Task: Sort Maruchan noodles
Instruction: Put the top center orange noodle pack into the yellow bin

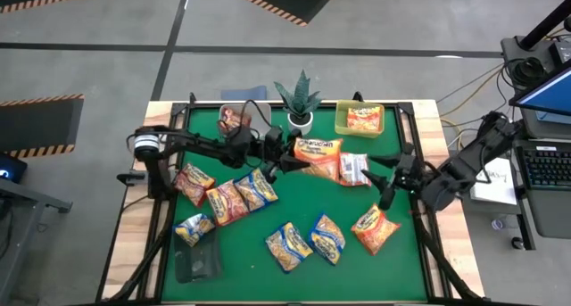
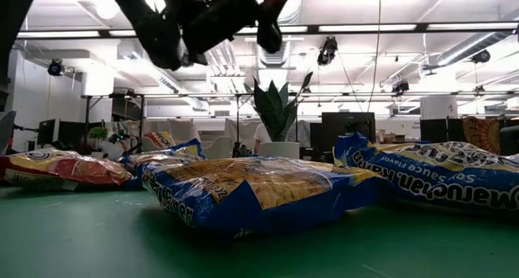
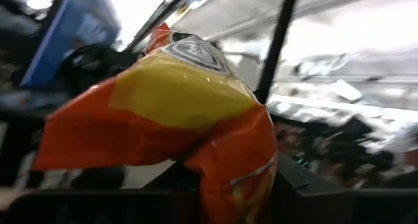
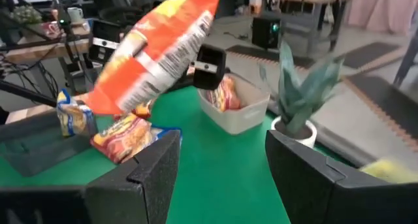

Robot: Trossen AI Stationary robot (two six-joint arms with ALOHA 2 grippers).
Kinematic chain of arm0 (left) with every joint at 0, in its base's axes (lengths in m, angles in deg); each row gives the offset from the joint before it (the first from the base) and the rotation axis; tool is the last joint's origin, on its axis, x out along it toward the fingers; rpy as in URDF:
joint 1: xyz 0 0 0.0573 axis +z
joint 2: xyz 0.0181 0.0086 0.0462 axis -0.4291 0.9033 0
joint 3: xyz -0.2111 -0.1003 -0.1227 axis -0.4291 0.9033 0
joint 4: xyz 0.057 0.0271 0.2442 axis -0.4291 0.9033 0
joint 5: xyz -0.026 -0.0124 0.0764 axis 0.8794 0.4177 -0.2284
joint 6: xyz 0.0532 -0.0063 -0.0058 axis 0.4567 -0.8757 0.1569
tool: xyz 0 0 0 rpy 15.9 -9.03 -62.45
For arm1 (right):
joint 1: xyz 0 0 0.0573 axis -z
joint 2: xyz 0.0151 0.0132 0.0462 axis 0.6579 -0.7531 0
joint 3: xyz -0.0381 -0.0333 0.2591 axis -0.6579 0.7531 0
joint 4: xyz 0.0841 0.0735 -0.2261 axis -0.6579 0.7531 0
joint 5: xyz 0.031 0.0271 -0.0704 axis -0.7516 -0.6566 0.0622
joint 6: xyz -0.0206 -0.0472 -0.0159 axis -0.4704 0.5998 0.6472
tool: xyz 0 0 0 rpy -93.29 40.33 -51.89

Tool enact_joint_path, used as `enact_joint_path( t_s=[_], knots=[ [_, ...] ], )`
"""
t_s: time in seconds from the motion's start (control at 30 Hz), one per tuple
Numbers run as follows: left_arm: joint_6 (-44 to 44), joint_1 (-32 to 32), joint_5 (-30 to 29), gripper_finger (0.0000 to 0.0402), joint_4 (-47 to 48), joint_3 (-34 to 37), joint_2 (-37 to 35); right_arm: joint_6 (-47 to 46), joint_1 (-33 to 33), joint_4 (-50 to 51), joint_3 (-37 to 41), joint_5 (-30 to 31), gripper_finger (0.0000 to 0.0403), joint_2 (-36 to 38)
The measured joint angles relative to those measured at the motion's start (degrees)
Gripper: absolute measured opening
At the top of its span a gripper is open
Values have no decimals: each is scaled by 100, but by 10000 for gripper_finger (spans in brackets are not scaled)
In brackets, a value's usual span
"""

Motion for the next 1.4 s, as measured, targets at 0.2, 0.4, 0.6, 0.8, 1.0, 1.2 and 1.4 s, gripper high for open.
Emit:
enact_joint_path(
  t_s=[0.2, 0.4, 0.6, 0.8, 1.0, 1.2, 1.4],
  knots=[
    [579, -52, -340, 77, 989, 156, -129, -1094, 0, -12, 324, -65, 215, -79],
    [826, -75, -590, 77, 1264, 160, -131, -1323, 0, -436, 324, -581, 215, -67],
    [1082, -179, -891, 77, 1289, 153, -131, -1117, 167, -1161, 324, -607, 215, -55],
    [1059, -253, -1114, 77, 1187, 131, -129, -924, 621, -1399, 324, -1009, 215, 8],
    [1046, -506, -1464, 77, 865, 125, -129, -908, 1230, -1633, 324, -1863, 215, 1],
    [1056, -617, -1817, 77, 738, 122, -129, -843, 1718, -1821, 322, -2757, 215, -5],
    [1056, -616, -1952, 77, 761, 122, -127, -735, 1902, -1859, 321, -2931, 215, -28]
  ],
)
